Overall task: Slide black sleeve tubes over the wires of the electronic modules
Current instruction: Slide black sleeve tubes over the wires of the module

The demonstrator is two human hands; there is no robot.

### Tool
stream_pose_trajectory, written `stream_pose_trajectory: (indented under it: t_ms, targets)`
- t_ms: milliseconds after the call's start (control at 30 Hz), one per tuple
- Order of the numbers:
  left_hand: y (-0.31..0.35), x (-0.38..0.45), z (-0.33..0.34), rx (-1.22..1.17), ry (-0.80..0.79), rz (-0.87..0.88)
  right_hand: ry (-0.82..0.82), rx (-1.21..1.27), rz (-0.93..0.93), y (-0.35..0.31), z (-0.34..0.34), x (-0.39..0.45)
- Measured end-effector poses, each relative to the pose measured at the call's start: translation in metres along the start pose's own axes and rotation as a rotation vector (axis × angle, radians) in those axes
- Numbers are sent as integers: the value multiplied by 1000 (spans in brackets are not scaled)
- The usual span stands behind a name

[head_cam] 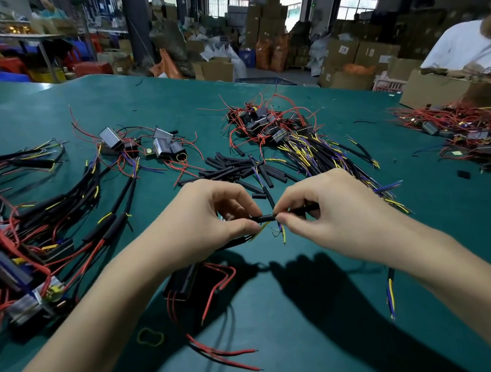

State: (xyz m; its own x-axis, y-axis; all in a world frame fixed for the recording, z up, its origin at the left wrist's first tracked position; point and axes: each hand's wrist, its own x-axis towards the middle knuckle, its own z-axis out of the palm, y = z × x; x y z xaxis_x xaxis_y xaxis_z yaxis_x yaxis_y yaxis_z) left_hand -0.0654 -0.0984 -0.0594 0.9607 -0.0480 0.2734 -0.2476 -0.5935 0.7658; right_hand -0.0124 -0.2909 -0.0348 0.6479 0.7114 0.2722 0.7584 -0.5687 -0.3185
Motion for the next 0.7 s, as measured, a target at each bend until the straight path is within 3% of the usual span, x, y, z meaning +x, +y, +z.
stream_pose_trajectory:
  t_ms: [200,367,500,600,700]
  targets:
    - [4,0,11,-24,77,51,59,75,-5,3,0,-3]
    - [8,-2,6,-30,-16,18,175,301,107,9,19,-14]
    - [4,0,-5,-38,43,-114,224,413,128,12,31,-21]
    - [2,-2,-9,78,-167,-287,227,415,68,13,30,-25]
    - [5,-4,-10,16,-335,-373,213,371,-21,15,22,-26]
